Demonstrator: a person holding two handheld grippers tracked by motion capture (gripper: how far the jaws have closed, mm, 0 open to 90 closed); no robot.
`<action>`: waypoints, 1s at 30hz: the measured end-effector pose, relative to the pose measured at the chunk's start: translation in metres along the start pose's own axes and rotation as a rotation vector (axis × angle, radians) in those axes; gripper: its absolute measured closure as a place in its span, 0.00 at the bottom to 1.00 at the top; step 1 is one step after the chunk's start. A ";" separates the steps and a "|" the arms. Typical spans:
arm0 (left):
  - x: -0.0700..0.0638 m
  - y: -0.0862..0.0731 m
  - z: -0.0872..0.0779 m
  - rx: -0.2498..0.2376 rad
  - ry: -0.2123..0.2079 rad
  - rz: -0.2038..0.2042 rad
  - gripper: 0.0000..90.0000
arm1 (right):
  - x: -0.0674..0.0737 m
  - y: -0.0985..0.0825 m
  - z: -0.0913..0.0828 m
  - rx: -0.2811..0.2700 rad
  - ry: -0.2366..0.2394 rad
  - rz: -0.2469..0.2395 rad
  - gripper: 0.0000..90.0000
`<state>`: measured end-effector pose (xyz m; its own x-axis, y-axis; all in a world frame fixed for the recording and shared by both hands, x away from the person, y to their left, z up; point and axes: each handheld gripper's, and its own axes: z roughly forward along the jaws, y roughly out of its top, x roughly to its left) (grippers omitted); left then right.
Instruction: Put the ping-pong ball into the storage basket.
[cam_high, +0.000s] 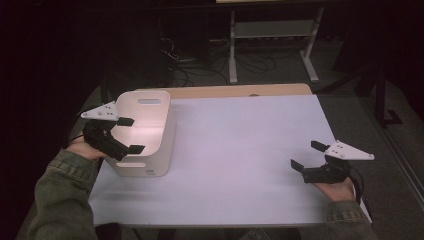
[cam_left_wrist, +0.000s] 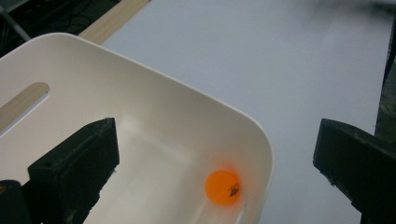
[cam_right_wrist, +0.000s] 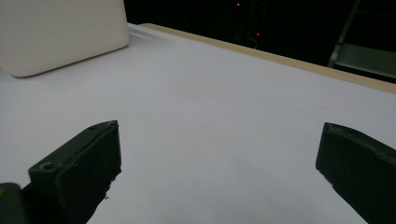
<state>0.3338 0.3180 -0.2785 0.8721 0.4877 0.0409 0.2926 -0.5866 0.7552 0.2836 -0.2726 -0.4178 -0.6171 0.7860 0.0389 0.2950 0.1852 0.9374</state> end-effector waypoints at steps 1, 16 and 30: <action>0.000 0.000 -0.001 -0.008 0.006 -0.001 0.00 | 0.000 0.000 0.000 0.000 0.000 0.000 0.00; -0.010 -0.015 -0.003 -0.116 0.089 -0.050 0.00 | 0.000 0.000 -0.001 -0.002 -0.003 0.000 0.00; -0.026 -0.028 -0.008 -0.215 0.194 -0.075 0.00 | 0.000 0.000 -0.001 -0.001 -0.005 0.000 0.00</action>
<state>0.2996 0.3274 -0.2957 0.7538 0.6512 0.0882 0.2460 -0.4041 0.8810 0.2826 -0.2728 -0.4172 -0.6137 0.7887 0.0373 0.2940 0.1845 0.9378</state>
